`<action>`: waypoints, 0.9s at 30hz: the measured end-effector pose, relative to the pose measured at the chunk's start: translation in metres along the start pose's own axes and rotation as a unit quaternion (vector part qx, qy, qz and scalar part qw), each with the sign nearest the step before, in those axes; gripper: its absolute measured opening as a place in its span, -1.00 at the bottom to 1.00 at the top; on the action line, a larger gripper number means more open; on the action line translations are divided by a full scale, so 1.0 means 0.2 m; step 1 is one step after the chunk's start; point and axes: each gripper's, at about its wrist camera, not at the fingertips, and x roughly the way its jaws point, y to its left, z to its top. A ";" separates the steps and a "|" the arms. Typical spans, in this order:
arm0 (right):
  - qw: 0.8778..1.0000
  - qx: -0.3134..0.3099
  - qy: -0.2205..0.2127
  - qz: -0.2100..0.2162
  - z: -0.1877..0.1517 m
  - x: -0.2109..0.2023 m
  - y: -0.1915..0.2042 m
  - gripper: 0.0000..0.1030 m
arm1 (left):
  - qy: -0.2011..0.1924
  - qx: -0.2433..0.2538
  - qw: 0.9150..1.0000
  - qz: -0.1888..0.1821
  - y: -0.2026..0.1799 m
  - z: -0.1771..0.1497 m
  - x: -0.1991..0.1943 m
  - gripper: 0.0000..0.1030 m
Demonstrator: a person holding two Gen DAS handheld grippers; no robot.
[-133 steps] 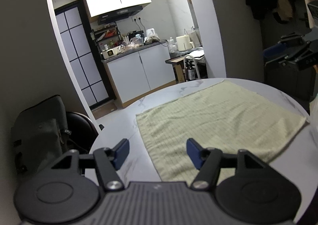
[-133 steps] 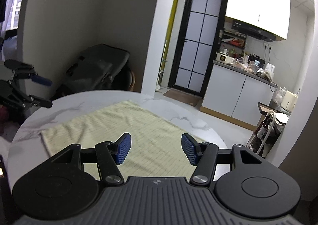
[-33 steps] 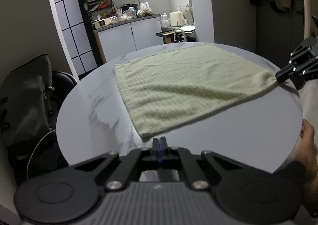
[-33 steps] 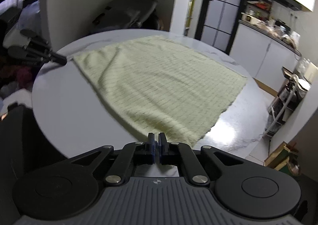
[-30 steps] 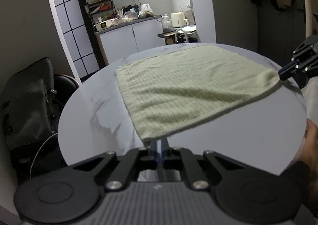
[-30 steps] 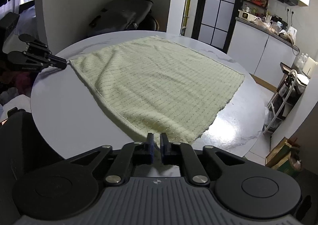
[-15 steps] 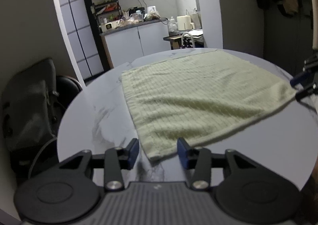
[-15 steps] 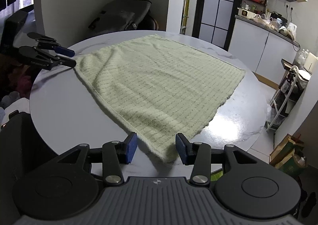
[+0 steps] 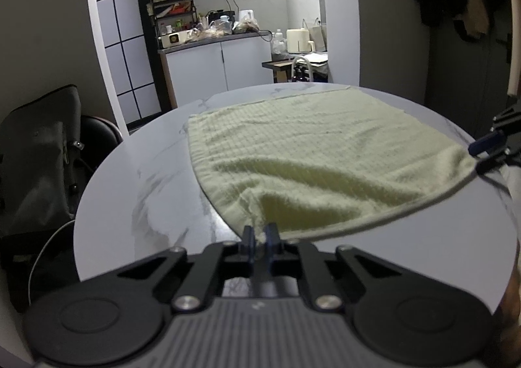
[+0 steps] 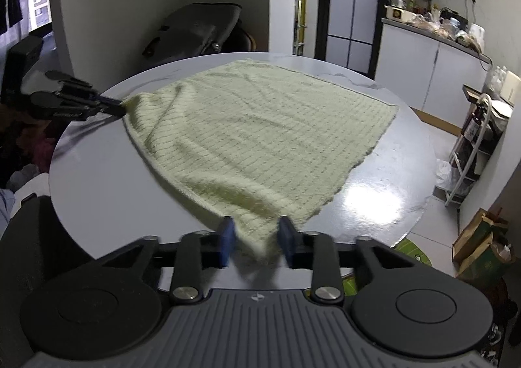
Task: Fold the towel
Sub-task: 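Close the left gripper on one towel corner while the right gripper grasps another, then lift the gripped towel edge with both grippers and fold it over the towel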
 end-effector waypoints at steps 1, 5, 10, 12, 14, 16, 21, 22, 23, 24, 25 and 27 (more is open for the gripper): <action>1.000 -0.003 0.001 0.001 0.00 0.00 0.01 -0.79 | 0.001 0.001 1.000 0.000 0.00 0.00 -0.01 -0.86; 1.000 -0.029 -0.002 0.006 0.01 -0.02 0.07 -0.84 | -0.003 -0.001 1.000 0.004 0.00 -0.01 -0.06 -0.86; 0.998 -0.053 -0.017 0.009 0.05 -0.06 0.12 -0.84 | -0.005 0.000 1.000 0.008 0.02 0.00 -0.13 -0.86; 0.998 -0.060 -0.024 0.009 0.07 -0.09 0.14 -0.84 | -0.004 0.002 1.000 0.010 0.02 -0.01 -0.16 -0.86; 0.997 -0.066 -0.031 0.010 0.08 -0.11 0.15 -0.84 | -0.005 0.003 1.000 0.012 0.02 0.00 -0.19 -0.86; 0.997 -0.074 -0.034 0.011 0.09 -0.13 0.17 -0.85 | -0.009 0.003 1.000 0.017 0.03 0.01 -0.23 -0.86; 0.994 -0.096 -0.042 0.012 0.11 -0.17 0.23 -0.86 | -0.019 0.004 0.999 0.026 0.04 0.04 -0.32 -0.86; 0.994 -0.099 -0.048 0.011 0.12 -0.19 0.24 -0.86 | -0.020 0.004 0.999 0.027 0.04 0.04 -0.34 -0.86; 0.993 -0.103 -0.055 0.010 0.14 -0.21 0.25 -0.86 | -0.022 0.005 0.999 0.029 0.04 0.05 -0.36 -0.86; 0.993 -0.104 -0.057 0.010 0.13 -0.21 0.26 -0.86 | -0.022 0.006 0.999 0.029 0.03 0.05 -0.36 -0.86; 0.992 -0.107 -0.065 0.009 0.15 -0.24 0.27 -0.87 | -0.023 0.007 0.999 0.030 0.03 0.05 -0.37 -0.86; 0.991 -0.110 -0.071 0.009 0.16 -0.26 0.28 -0.87 | -0.026 0.008 0.999 0.031 0.03 0.06 -0.40 -0.86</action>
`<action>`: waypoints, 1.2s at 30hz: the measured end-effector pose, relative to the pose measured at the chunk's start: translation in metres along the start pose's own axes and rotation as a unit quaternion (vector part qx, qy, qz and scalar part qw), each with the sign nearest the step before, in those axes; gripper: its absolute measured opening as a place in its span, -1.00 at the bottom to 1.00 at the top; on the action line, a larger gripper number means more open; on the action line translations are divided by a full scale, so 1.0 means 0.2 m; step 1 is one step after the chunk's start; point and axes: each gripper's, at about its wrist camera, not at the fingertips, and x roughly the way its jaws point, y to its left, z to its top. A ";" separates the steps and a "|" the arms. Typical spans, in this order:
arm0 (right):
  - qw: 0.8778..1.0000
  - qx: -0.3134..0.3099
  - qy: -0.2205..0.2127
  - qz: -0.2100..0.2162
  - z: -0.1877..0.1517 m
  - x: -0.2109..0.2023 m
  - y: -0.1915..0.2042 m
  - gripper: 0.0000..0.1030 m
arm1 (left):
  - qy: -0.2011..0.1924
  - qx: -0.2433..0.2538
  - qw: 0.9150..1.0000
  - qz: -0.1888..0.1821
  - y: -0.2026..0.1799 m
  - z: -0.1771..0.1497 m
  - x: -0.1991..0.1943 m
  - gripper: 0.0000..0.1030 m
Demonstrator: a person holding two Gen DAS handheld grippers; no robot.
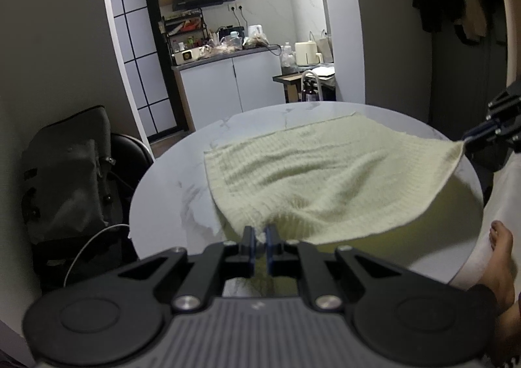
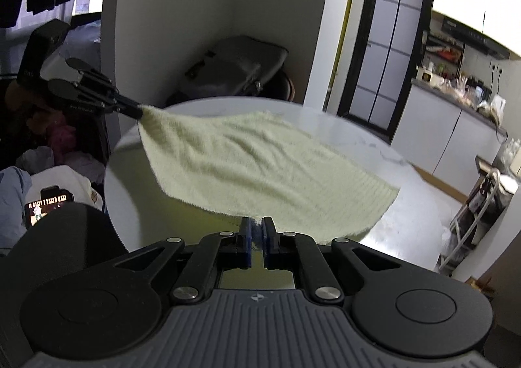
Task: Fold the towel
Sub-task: 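Lift the gripped towel edge with both grippers and fold it over the towel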
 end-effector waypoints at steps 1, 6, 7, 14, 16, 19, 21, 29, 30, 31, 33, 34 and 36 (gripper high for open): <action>1.000 -0.003 -0.003 0.000 0.01 -0.01 0.01 -0.87 | -0.001 0.000 1.000 0.001 0.00 0.00 -0.01 -0.86; 1.000 -0.003 -0.016 -0.001 0.06 -0.05 0.02 -0.88 | -0.009 -0.007 1.000 0.007 0.03 0.02 -0.06 -0.86; 1.000 -0.002 -0.018 -0.002 0.06 -0.06 0.02 -0.88 | -0.011 -0.008 1.000 0.008 0.04 0.02 -0.06 -0.86; 0.999 -0.010 -0.042 -0.004 0.12 -0.15 0.06 -0.88 | -0.026 -0.005 1.000 0.010 0.05 0.09 -0.14 -0.86; 0.999 -0.012 -0.047 -0.004 0.13 -0.17 0.08 -0.88 | -0.029 -0.005 0.999 0.012 0.06 0.10 -0.15 -0.86; 0.999 -0.014 -0.049 -0.004 0.14 -0.15 0.10 -0.88 | -0.032 -0.007 0.999 0.013 0.06 0.11 -0.16 -0.86; 0.999 -0.013 -0.049 -0.004 0.15 -0.14 0.10 -0.88 | -0.029 -0.005 0.999 0.013 0.06 0.10 -0.15 -0.86; 0.997 -0.004 -0.071 -0.010 0.20 -0.10 0.08 -0.88 | -0.022 -0.016 1.000 0.015 0.08 0.07 -0.12 -0.86; 0.997 0.001 -0.074 -0.014 0.20 -0.09 0.06 -0.88 | -0.023 -0.019 0.999 0.015 0.09 0.07 -0.11 -0.86; 0.997 0.006 -0.077 -0.017 0.21 -0.09 0.05 -0.88 | -0.024 -0.021 0.999 0.016 0.10 0.08 -0.10 -0.86; 0.996 0.013 -0.082 -0.023 0.20 -0.09 0.02 -0.88 | -0.028 -0.023 0.999 0.017 0.12 0.10 -0.10 -0.86; 0.996 0.019 -0.083 -0.027 0.20 -0.10 0.01 -0.88 | -0.030 -0.024 0.999 0.017 0.12 0.11 -0.10 -0.86; 0.995 0.032 -0.086 -0.034 0.19 -0.10 -0.03 -0.88 | -0.034 -0.027 0.999 0.016 0.14 0.13 -0.08 -0.86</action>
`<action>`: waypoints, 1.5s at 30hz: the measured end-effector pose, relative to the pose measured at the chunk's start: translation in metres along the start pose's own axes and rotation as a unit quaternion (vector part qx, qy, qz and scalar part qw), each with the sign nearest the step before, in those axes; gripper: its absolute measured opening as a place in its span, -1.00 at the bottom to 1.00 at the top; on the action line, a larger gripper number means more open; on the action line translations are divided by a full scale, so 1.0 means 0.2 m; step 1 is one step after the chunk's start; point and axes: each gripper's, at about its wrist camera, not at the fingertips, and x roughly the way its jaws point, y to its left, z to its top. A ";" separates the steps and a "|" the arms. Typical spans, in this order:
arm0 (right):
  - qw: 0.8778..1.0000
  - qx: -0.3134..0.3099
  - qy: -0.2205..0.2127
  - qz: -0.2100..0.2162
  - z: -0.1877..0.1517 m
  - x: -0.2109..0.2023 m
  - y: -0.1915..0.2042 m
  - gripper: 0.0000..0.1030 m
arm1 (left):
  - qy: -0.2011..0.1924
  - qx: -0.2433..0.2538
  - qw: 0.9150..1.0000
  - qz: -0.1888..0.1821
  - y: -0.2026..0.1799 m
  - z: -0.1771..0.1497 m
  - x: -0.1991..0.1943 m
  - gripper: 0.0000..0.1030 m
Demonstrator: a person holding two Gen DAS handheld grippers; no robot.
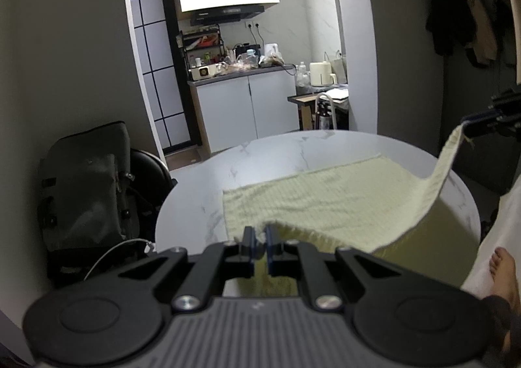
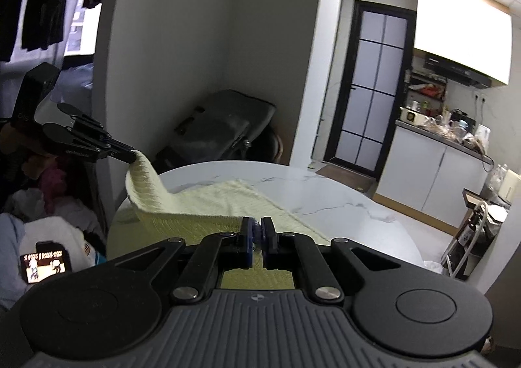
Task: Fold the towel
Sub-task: 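Lift the gripped towel edge with both grippers and fold it over the towel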
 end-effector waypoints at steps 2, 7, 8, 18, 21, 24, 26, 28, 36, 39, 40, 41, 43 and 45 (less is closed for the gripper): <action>1.000 0.009 -0.002 -0.007 -0.01 0.00 -0.03 -0.88 | -0.003 -0.001 1.000 -0.002 0.02 0.03 0.03 -0.86; 0.999 0.046 -0.004 -0.029 -0.03 0.02 -0.12 -0.88 | -0.004 0.001 1.000 -0.012 0.03 0.08 0.12 -0.86; 0.998 0.050 -0.004 -0.032 -0.04 0.03 -0.13 -0.88 | -0.003 0.002 1.000 -0.014 0.04 0.09 0.14 -0.86; 0.996 0.073 0.009 -0.056 -0.05 0.19 -0.22 -0.88 | 0.003 0.002 1.000 -0.023 0.07 0.14 0.34 -0.86; 0.995 0.078 0.012 -0.061 -0.06 0.24 -0.23 -0.88 | 0.005 0.001 1.000 -0.024 0.09 0.15 0.39 -0.86; 0.994 0.086 0.027 -0.062 -0.07 0.30 -0.25 -0.88 | 0.013 0.005 1.000 -0.025 0.10 0.16 0.44 -0.86; 0.994 0.084 0.034 -0.062 -0.08 0.32 -0.25 -0.88 | 0.019 0.005 0.999 -0.027 0.11 0.15 0.49 -0.86; 0.994 0.078 0.043 -0.062 -0.10 0.35 -0.25 -0.88 | 0.023 0.004 0.999 -0.027 0.11 0.14 0.52 -0.86; 0.993 0.088 0.044 -0.064 -0.12 0.42 -0.32 -0.88 | 0.033 -0.006 0.999 -0.033 0.15 0.14 0.62 -0.86; 0.992 0.101 0.034 -0.066 -0.11 0.40 -0.37 -0.88 | 0.030 -0.004 0.999 -0.040 0.16 0.16 0.63 -0.86; 0.992 0.105 0.031 -0.067 -0.11 0.40 -0.38 -0.88 | 0.032 -0.003 0.999 -0.043 0.16 0.17 0.65 -0.86; 0.991 0.110 0.030 -0.067 -0.11 0.40 -0.39 -0.88 | 0.034 -0.002 0.998 -0.046 0.16 0.18 0.66 -0.86; 0.991 0.112 0.029 -0.070 -0.10 0.41 -0.40 -0.88 | 0.035 0.003 0.998 -0.045 0.15 0.19 0.68 -0.86; 0.991 0.112 0.028 -0.071 -0.10 0.41 -0.41 -0.88 | 0.033 0.000 0.998 -0.045 0.15 0.20 0.70 -0.86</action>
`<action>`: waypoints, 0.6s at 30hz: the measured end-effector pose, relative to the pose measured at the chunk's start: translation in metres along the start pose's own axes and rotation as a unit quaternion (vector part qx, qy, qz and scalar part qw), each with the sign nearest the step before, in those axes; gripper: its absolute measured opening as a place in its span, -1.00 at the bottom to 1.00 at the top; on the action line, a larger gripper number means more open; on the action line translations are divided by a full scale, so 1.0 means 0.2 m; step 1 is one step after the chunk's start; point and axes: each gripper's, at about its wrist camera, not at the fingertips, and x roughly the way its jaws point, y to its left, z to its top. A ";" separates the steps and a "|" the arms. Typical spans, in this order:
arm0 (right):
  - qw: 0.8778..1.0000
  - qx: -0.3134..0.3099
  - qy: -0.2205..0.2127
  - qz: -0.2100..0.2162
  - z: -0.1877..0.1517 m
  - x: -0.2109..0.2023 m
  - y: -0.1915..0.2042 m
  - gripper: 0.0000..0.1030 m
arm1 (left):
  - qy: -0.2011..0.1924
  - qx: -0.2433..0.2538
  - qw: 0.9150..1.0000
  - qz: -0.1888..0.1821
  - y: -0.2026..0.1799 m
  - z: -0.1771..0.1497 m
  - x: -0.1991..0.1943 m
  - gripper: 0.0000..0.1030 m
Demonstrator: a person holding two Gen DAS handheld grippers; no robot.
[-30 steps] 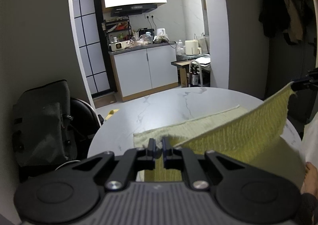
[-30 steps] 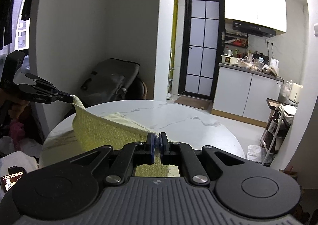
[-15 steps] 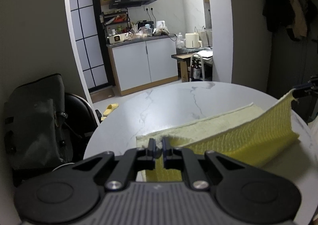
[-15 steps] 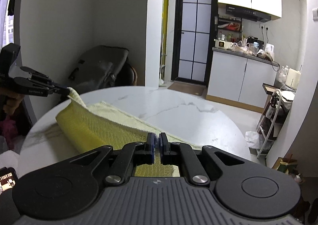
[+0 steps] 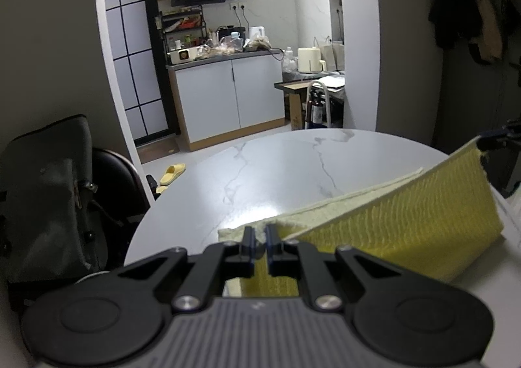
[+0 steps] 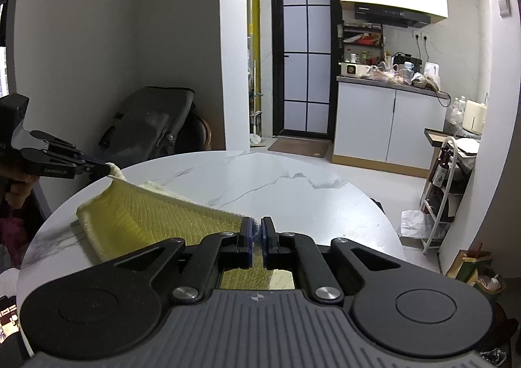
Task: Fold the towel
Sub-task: 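Lift the gripped towel edge with both grippers and fold it over the towel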
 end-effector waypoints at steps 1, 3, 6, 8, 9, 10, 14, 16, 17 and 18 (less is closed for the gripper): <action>1.000 0.000 -0.002 0.000 0.01 0.01 -0.01 -0.88 | -0.001 -0.002 1.000 0.000 0.00 0.01 0.01 -0.86; 1.000 0.001 -0.003 0.002 0.01 0.01 -0.02 -0.88 | -0.001 -0.003 1.000 0.001 0.01 0.02 0.02 -0.86; 1.000 0.006 -0.004 0.003 0.02 0.03 -0.03 -0.88 | 0.002 -0.002 1.000 0.000 0.02 0.03 0.02 -0.86; 1.000 0.009 -0.003 0.004 0.02 0.04 -0.04 -0.88 | 0.003 -0.002 1.000 0.000 0.03 0.04 0.01 -0.86; 1.000 0.010 -0.003 0.005 0.03 0.06 -0.04 -0.88 | 0.003 -0.002 1.000 0.001 0.03 0.04 0.01 -0.86; 1.000 0.010 -0.002 0.006 0.03 0.07 -0.04 -0.88 | 0.003 -0.002 1.000 0.002 0.03 0.04 0.01 -0.86; 1.000 0.008 0.000 0.008 0.04 0.10 -0.04 -0.88 | 0.012 0.002 1.000 0.007 0.04 0.04 0.02 -0.86; 1.000 0.009 0.004 0.005 0.04 0.13 -0.05 -0.88 | 0.014 0.001 1.000 0.007 0.04 0.04 0.03 -0.86; 1.000 0.009 0.005 0.003 0.03 0.14 -0.05 -0.88 | 0.014 0.000 1.000 0.006 0.04 0.04 0.03 -0.86; 1.000 0.008 0.006 0.001 0.03 0.15 -0.05 -0.88 | 0.014 -0.001 1.000 0.006 0.04 0.04 0.03 -0.86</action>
